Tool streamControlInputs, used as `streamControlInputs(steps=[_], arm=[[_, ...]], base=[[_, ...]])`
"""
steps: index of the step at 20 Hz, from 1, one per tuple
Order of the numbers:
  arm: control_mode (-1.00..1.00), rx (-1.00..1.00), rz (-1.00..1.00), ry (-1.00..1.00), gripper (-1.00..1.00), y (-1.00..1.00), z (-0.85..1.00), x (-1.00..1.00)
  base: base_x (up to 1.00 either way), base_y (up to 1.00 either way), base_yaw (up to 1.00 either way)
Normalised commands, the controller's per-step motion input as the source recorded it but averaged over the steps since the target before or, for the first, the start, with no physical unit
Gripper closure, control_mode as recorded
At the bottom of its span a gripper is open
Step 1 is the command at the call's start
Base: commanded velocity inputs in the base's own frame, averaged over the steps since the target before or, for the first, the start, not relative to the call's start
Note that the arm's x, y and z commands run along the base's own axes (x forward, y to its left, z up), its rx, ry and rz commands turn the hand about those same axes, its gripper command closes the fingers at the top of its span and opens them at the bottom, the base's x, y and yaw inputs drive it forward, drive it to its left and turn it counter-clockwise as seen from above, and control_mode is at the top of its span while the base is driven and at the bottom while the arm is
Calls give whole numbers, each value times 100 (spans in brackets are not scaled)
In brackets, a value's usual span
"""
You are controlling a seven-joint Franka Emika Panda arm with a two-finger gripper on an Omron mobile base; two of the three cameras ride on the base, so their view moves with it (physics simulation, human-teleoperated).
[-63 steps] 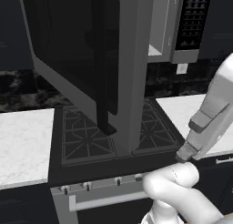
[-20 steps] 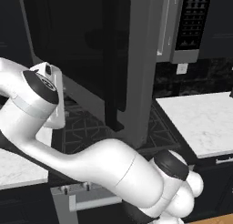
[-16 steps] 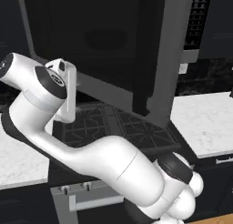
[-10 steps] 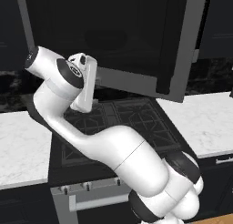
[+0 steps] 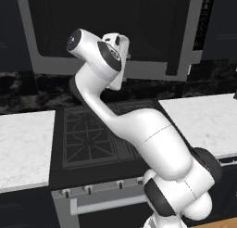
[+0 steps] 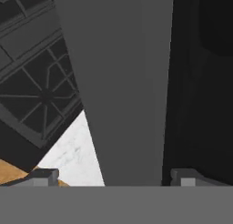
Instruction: Open the microwave, place the bowl with waffle inside the microwave, then close the microwave door and turn it on.
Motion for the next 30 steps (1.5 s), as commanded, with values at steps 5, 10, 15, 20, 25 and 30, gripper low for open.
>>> streamControlInputs(steps=[5, 10, 15, 20, 25, 30], arm=[[-100, 1, 0, -13, -100, -89, 19, 59], [-100, 0, 3, -6, -100, -65, -23, 48], [-100, 0, 3, -3, -100, -56, -6, 78], [-100, 0, 3, -3, -100, -39, 0, 58], [-100, 2, 1, -10, -100, -1, 0, -35], [-100, 13, 13, -38, -100, -19, 45, -100]], base=[[0, 0, 0], [0, 0, 0], [0, 0, 0], [0, 0, 0], [0, 0, 0], [0, 0, 0]])
